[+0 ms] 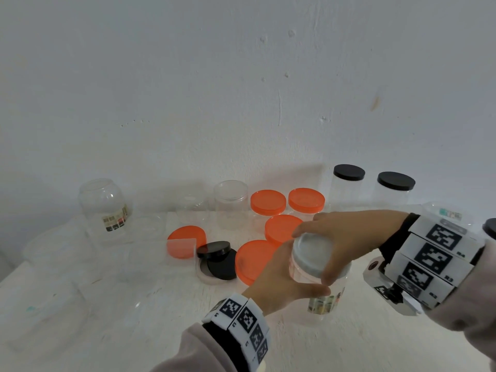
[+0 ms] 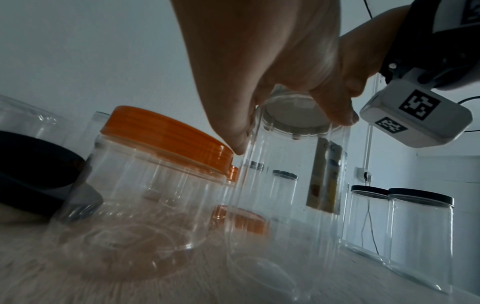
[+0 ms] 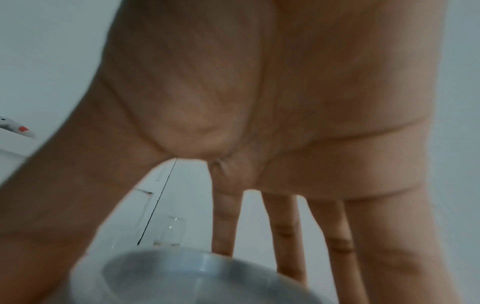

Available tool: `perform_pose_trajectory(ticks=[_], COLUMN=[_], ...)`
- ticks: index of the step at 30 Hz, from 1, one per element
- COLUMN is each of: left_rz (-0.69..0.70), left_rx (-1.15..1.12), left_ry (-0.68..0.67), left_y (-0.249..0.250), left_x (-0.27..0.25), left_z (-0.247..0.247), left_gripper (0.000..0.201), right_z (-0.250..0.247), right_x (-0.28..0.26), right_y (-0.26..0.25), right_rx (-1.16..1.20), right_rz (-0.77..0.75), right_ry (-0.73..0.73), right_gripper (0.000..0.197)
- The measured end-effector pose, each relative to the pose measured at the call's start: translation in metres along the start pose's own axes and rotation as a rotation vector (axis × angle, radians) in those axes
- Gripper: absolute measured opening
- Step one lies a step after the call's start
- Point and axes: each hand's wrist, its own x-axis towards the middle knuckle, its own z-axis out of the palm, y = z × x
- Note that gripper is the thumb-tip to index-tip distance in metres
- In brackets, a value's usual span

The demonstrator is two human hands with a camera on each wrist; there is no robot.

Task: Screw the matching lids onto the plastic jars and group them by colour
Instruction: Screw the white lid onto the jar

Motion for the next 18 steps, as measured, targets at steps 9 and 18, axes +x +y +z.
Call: perform_pose_trajectory(ticks=[9,18], left_rz=[0.024,0.076], left_rx=[-0.037,-0.011], left_ry=[0.016,0.0], left_y=[0.0,0.006], left_x=[-0.003,-0.006], left_z=[0.003,0.002], left_gripper=[0.089,0.073], right_z=[0.018,0.044], right_x=[0.0,0.0], right_y=[0.013,0.008], right_rx=[0.017,0.022], right_rz=[-0.078,-0.066], right_ry=[0.177,0.407], right_gripper=[0.091,0.08])
